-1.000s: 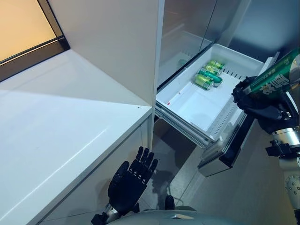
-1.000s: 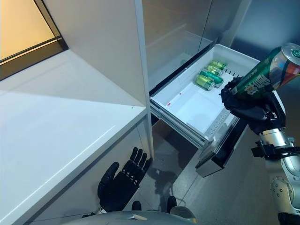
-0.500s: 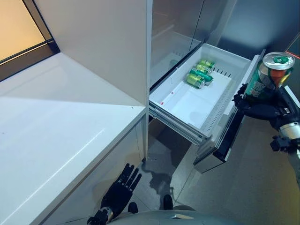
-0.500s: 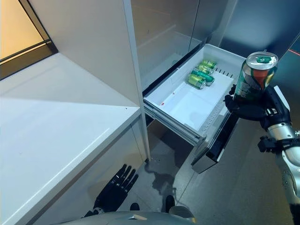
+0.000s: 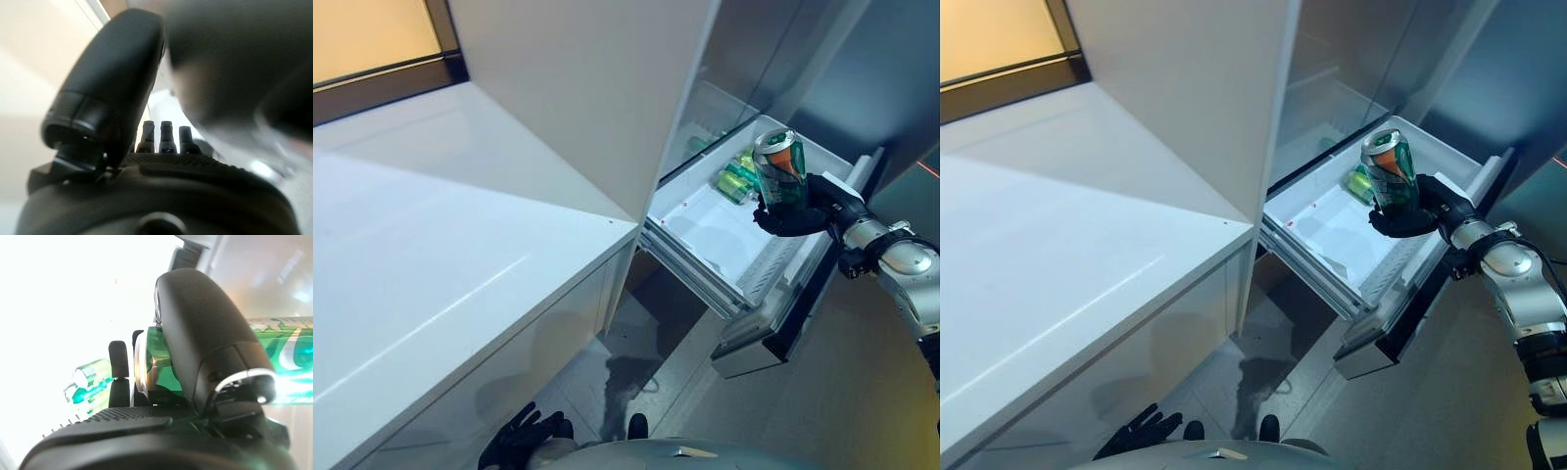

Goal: Put drinks into fridge and close the fridge

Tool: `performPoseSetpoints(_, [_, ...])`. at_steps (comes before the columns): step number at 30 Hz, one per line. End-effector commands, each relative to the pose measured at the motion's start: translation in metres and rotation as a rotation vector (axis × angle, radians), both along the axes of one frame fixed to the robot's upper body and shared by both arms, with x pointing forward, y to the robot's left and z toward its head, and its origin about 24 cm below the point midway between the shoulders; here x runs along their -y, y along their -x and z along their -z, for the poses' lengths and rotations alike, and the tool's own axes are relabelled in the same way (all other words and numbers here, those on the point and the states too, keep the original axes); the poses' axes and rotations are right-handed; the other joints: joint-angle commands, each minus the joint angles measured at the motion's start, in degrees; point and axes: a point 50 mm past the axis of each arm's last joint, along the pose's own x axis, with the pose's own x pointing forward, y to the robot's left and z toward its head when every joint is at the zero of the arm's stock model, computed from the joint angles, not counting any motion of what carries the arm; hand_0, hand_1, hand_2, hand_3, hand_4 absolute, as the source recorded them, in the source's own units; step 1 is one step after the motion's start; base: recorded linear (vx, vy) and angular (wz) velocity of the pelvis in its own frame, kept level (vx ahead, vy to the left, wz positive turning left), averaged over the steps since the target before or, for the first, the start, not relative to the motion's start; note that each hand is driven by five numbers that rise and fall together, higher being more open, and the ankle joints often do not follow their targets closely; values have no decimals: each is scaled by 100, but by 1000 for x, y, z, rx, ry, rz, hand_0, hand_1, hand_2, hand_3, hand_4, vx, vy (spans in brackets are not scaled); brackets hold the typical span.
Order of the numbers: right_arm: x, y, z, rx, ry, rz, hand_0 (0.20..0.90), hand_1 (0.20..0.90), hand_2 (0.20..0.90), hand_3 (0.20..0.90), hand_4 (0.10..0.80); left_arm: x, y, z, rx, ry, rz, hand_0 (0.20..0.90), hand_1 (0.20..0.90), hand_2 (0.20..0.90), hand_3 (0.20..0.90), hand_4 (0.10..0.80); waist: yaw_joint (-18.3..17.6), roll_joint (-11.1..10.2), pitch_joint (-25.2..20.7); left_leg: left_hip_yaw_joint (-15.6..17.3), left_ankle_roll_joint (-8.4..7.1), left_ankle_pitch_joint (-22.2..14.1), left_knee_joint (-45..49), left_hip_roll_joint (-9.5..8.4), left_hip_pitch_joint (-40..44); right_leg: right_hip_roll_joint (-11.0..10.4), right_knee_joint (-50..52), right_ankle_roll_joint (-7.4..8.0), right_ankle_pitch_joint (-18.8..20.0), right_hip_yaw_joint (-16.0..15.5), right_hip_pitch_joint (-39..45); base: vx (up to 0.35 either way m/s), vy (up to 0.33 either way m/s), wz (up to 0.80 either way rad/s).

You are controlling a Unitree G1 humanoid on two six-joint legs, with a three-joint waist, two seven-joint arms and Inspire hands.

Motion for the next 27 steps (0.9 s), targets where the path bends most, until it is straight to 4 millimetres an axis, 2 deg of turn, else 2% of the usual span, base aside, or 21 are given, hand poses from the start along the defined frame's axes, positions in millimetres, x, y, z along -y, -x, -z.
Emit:
performPoseSetpoints(1, [5,-18,-129,379,127,12,300,300,300,200,100,-15,-4,-3,-49,-100,100,900,900,900,900,800,294,-247,-145,-17,43,-499,41,-68,-193,58,26,457,-73,-203,23,14,-106,14])
performPoseSetpoints(7, [22,-36,-107,158,237,140,300,300,300,200,100,-31,-8,-8,-109,-183,142,900,900,900,900,800,574,-419,172,-176,36,-416,80,-20,-431,91,26,425,-9,-315,-95,4,-128,16])
performPoseSetpoints(13, [28,-50,-96,-5,311,225,300,300,300,200,100,-38,-25,-13,-88,-230,182,900,900,900,900,800,803,-428,541,-365,42,-336,93,-33,-691,105,27,387,36,-381,-255,-55,-88,13])
performPoseSetpoints(19, [42,-53,-94,-116,346,333,300,300,300,200,100,-39,-42,-18,-36,-275,193,900,900,900,900,800,987,-339,849,-527,35,-245,115,-79,-953,83,62,341,48,-493,-426,-47,-33,11])
performPoseSetpoints(27, [57,-50,-80,-209,252,482,300,300,300,200,100,-35,-65,-26,65,-344,210,900,900,900,900,800,1206,-255,1265,-693,14,-152,187,-141,-1314,50,109,297,75,-666,-649,-28,-38,12])
